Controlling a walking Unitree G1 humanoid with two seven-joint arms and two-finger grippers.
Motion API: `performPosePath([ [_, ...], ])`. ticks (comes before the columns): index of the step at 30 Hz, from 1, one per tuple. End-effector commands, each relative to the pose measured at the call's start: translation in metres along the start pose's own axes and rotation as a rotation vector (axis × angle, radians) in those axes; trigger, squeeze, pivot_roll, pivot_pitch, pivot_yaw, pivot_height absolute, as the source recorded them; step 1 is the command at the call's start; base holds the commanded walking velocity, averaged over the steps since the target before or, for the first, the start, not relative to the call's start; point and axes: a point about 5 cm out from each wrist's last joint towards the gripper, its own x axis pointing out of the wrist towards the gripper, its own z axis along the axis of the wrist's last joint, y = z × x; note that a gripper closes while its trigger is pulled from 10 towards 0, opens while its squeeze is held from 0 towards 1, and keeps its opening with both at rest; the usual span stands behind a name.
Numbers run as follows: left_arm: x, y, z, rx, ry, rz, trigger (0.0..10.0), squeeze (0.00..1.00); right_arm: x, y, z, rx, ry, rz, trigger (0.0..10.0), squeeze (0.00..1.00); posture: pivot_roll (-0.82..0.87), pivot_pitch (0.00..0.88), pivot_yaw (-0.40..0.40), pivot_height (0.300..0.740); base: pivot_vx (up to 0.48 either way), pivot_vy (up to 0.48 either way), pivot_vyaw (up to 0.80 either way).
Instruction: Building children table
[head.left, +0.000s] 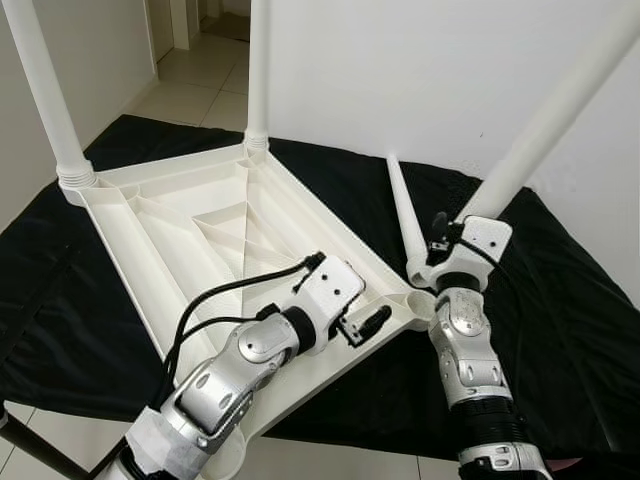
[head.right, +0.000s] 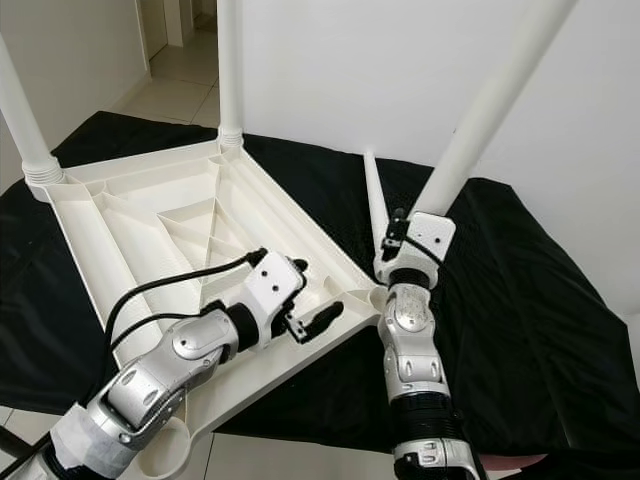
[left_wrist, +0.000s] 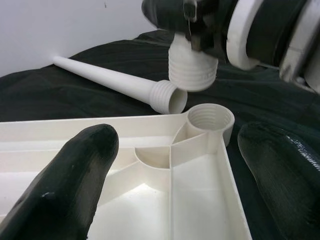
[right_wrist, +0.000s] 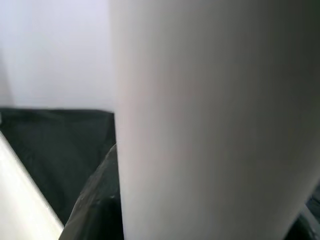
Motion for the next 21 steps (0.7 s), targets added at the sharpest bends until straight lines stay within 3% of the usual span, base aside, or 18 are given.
performPosePath([
  [1,0.002,0.003,0.005,0.011,-0.016,-0.052,10.0,0.0,0.003,-0.004,-0.004,-0.016,0.039,0.025,10.0,0.0,0.04,0.0,-0.14,0.74,0.0,0.0,0.0],
  [3,0.002,0.006,0.007,0.005,-0.023,-0.048,10.0,0.0,0.005,-0.005,-0.006,-0.024,0.056,0.042,10.0,0.0,0.04,0.0,-0.14,0.74,0.0,0.0,0.0],
  [4,0.002,0.011,0.01,-0.003,-0.031,-0.04,10.0,0.28,0.008,-0.006,-0.007,-0.035,0.072,0.064,10.0,0.0,0.04,0.0,-0.138,0.74,0.0,0.0,0.0],
  [5,0.002,0.015,0.012,-0.017,-0.043,-0.038,10.0,1.0,0.009,-0.007,-0.008,-0.051,0.087,0.094,10.0,0.0,0.04,0.0,-0.138,0.74,0.0,0.0,0.0],
  [13,0.003,0.025,0.025,-0.059,-0.089,-0.029,10.0,1.0,0.013,-0.007,-0.012,-0.123,0.129,0.199,10.0,0.0,0.04,0.0,-0.134,0.74,0.0,0.0,0.0],
  [14,0.006,0.03,0.034,-0.104,-0.114,-0.025,10.0,0.0,0.012,-0.005,-0.012,-0.141,0.135,0.263,10.0,0.0,0.04,0.0,-0.135,0.74,0.0,0.0,0.0],
  [21,0.013,0.041,0.069,-0.249,-0.228,-0.064,10.0,0.0,0.008,0.004,-0.008,-0.15,0.13,0.516,10.0,0.0,0.04,0.0,-0.135,0.74,0.0,0.0,0.0],
])
